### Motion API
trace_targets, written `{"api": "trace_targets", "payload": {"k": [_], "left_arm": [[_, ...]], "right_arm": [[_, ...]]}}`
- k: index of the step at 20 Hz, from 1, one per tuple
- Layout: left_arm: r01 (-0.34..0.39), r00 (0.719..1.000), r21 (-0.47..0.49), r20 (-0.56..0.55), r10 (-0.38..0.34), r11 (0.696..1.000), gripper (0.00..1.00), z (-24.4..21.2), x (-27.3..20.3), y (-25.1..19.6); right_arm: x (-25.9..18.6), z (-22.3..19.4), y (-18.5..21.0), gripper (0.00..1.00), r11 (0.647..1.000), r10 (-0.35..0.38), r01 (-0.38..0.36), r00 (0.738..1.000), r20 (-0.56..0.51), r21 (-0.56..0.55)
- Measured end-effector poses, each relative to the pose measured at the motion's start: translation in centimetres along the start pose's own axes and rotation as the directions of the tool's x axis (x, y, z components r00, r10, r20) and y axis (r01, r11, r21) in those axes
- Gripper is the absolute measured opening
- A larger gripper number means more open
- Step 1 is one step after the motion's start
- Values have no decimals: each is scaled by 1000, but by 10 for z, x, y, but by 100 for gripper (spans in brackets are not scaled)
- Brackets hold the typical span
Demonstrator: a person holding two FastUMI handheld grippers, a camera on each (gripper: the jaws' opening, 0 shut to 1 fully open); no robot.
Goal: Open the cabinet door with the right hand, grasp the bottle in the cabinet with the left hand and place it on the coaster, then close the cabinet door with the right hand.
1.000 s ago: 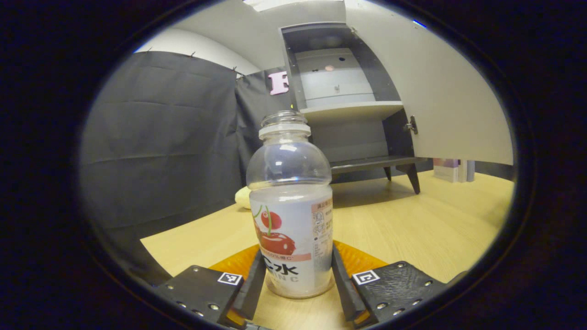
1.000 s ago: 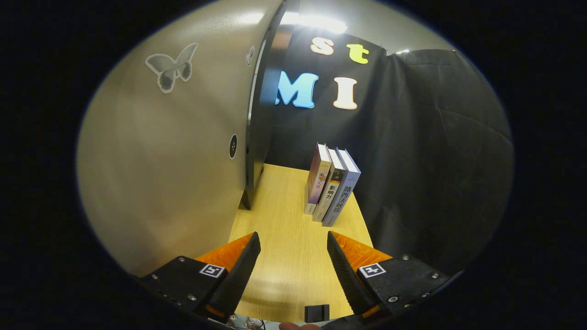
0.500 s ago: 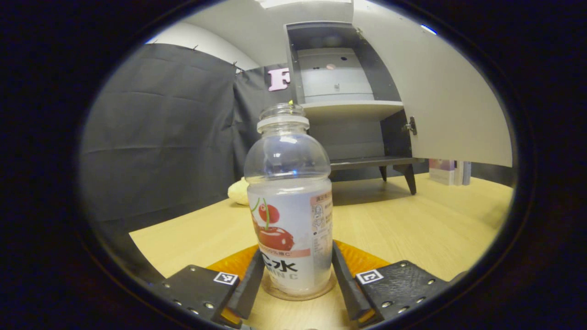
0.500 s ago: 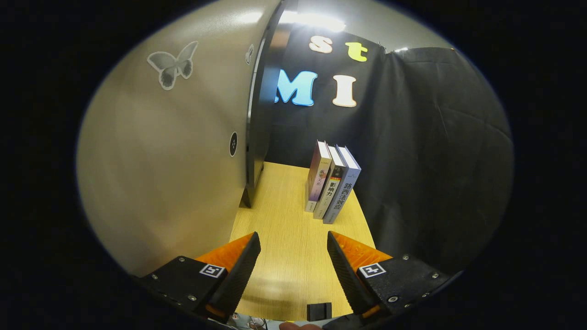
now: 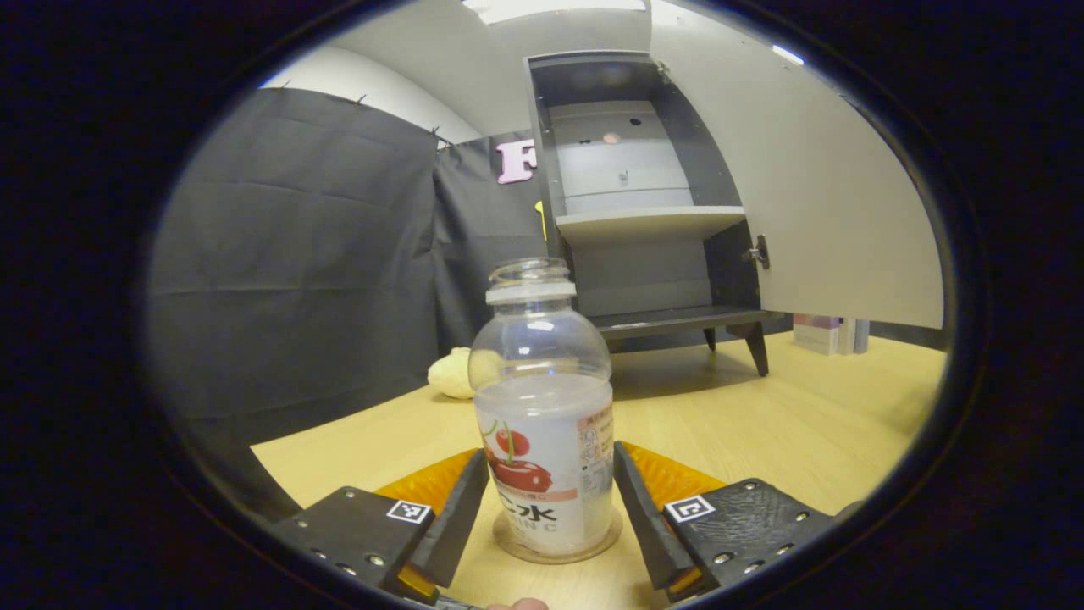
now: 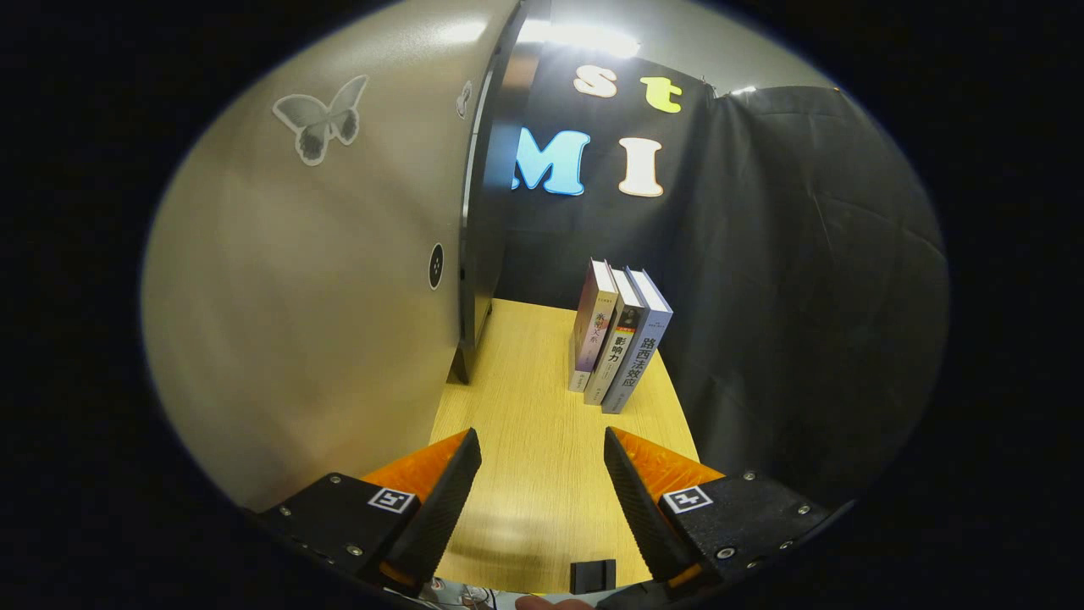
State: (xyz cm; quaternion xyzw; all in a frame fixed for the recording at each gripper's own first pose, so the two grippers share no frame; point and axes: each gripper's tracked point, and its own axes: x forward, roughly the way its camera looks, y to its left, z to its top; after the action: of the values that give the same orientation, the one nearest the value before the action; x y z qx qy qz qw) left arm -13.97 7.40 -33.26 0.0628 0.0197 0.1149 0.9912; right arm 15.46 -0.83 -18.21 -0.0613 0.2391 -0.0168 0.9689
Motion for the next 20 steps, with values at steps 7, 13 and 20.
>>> {"api": "trace_targets", "payload": {"k": [7, 13, 20], "left_arm": [[16, 997, 29, 69, -18, 999, 84, 56, -10, -4], [-7, 994, 54, 107, 1, 999, 84, 97, -18, 2], [-67, 984, -4, 165, 67, 998, 84, 202, -48, 27]], "right_arm": [[0, 5, -3, 91, 1000, 11, -11, 1000, 19, -2], [2, -2, -8, 91, 999, 30, -31, 999, 22, 18], [4, -6, -23, 90, 993, 23, -29, 999, 48, 113]]}}
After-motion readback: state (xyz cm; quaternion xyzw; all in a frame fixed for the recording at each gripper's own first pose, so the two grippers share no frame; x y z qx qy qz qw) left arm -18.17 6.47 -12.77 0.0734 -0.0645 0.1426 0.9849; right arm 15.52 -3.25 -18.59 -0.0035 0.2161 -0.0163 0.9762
